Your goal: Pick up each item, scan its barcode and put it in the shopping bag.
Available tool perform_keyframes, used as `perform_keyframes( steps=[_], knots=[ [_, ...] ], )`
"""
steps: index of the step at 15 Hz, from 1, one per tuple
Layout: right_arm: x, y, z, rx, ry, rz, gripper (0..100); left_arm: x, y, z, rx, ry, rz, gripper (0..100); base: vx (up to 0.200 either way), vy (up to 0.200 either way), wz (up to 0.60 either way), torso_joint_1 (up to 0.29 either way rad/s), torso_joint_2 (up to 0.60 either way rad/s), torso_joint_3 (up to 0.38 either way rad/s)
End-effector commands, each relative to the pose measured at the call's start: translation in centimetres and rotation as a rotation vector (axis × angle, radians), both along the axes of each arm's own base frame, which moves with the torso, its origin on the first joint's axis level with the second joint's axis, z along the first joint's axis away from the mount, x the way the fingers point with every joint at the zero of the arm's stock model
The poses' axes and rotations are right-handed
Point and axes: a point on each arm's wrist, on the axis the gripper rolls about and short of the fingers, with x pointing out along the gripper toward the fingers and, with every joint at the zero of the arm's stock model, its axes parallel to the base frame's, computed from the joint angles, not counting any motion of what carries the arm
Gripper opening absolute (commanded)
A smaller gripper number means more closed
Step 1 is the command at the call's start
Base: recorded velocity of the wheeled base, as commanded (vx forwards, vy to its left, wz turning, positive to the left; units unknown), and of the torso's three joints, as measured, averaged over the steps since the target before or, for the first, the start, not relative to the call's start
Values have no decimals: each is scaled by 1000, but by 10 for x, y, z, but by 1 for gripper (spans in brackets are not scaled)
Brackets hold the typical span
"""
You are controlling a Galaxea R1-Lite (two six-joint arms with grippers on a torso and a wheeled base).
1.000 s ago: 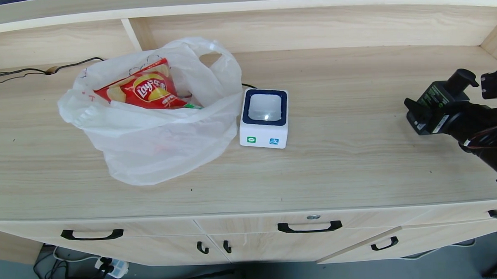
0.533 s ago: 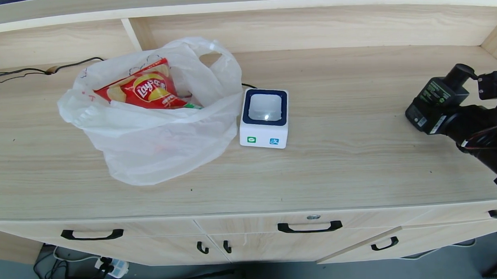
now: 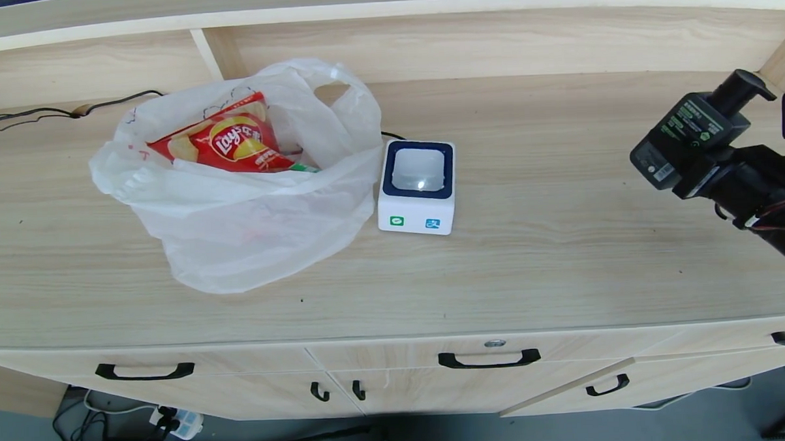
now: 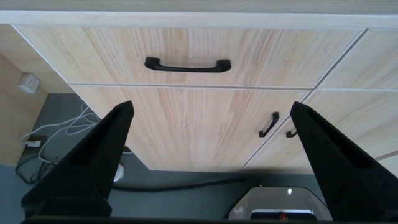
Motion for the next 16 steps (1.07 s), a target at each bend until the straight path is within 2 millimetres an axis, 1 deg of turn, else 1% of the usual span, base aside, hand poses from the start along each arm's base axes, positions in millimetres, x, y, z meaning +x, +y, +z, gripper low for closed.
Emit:
perform_keyframes(
  steps=[1,2,3,4,5,7,9,11,14,15,16],
  knots=[
    [-40,42,47,48,-99,181,0,0,0,0,1,0,0,100,0,0,0,0,0,0],
    [-48,48,51,52,-88,208,0,0,0,0,1,0,0,100,0,0,0,0,0,0],
    [-75,67,64,60,-43,305,0,0,0,0,1,2,0,100,0,0,0,0,0,0],
    [-98,76,73,60,7,372,0,0,0,0,1,0,0,100,0,0,0,0,0,0],
    [-117,83,80,59,60,432,0,0,0,0,1,0,0,100,0,0,0,0,0,0],
    [-143,89,89,94,134,533,0,0,0,0,2,2,0,100,0,0,0,0,0,0],
    [-152,95,99,144,167,597,0,0,0,0,4,0,0,100,0,0,0,0,0,0],
    [-155,100,102,180,186,648,0,0,0,0,4,2,0,100,0,0,0,0,0,0],
    [-157,116,102,210,233,742,0,0,0,0,7,0,0,100,0,0,0,0,0,0],
    [-158,126,101,230,269,801,0,0,0,0,7,0,0,100,0,0,0,0,0,0],
    [-159,133,106,254,283,844,0,0,0,0,7,0,0,100,0,0,0,0,0,0]
  ],
)
